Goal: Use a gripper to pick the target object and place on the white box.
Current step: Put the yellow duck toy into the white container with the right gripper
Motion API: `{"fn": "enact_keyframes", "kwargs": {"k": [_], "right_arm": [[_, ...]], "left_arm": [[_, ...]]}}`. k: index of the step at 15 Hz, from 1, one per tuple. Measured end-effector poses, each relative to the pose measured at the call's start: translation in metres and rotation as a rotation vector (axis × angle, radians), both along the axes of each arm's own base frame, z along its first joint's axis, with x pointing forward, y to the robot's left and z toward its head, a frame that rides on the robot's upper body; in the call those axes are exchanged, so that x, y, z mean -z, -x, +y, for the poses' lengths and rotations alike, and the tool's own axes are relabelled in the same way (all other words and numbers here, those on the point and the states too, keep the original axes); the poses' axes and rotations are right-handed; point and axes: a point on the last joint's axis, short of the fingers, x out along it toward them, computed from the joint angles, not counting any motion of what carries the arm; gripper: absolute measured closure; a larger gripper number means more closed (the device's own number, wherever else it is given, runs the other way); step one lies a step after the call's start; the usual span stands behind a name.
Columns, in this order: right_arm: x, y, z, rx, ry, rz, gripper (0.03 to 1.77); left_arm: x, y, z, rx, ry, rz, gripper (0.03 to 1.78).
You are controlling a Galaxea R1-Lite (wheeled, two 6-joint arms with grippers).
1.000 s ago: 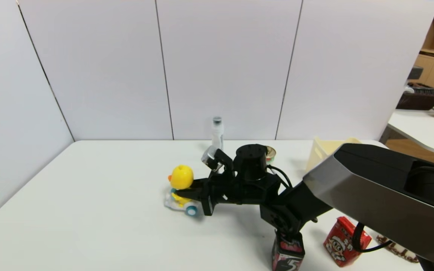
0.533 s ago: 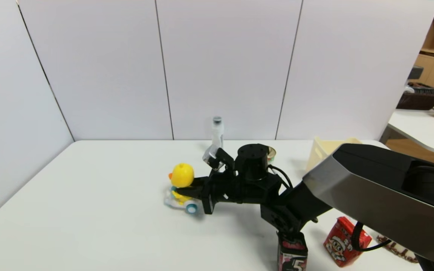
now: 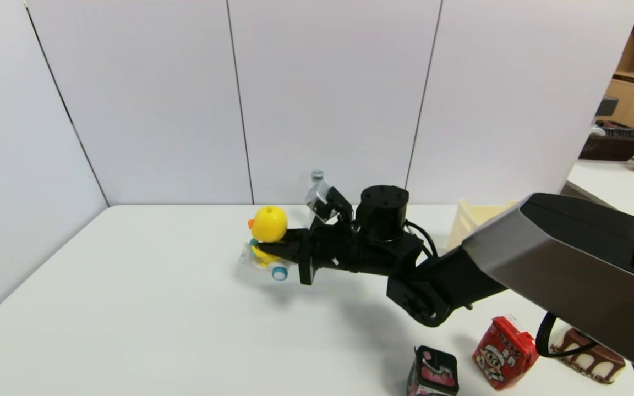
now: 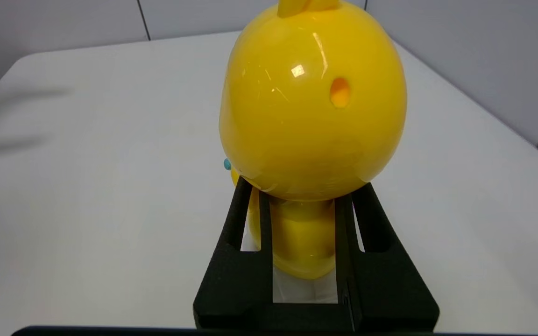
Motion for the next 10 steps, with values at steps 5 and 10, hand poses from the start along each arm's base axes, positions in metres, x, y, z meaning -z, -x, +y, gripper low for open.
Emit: {"fn": "enact_keyframes", "kwargs": {"k": [5,10], "right_arm": [[-0.057,-0.012,-0.014,0.065,-0.079,-0.115,1.42],[-0.098,-0.024,-0.048,0.346,-0.027,-0.136,1.42]], "left_arm": [[0.0,0.0,0.0,0.0,0.0,0.0,0.12],[0.0,0.0,0.0,0.0,0.0,0.0,0.12]]}}
